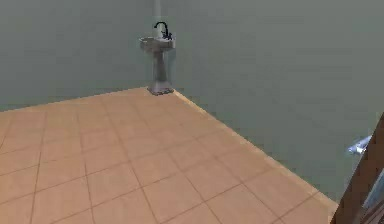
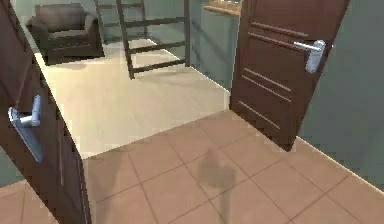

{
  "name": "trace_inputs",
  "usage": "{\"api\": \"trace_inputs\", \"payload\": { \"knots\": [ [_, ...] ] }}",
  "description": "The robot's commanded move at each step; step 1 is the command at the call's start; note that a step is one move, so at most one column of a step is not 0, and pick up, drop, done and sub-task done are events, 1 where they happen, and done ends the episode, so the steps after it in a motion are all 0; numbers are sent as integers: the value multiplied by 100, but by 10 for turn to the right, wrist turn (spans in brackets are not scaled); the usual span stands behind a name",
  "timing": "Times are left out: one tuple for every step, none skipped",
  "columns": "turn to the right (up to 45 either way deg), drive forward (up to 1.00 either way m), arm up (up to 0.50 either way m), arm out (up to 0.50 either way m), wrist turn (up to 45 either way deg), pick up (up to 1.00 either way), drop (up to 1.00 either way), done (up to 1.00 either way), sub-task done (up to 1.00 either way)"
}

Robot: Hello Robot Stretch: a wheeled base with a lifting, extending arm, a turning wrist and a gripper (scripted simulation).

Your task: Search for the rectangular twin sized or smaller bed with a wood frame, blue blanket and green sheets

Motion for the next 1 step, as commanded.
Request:
{"api": "trace_inputs", "payload": {
  "knots": [
    [-450,0,0,0,0,0,0,0,0]
  ]
}}
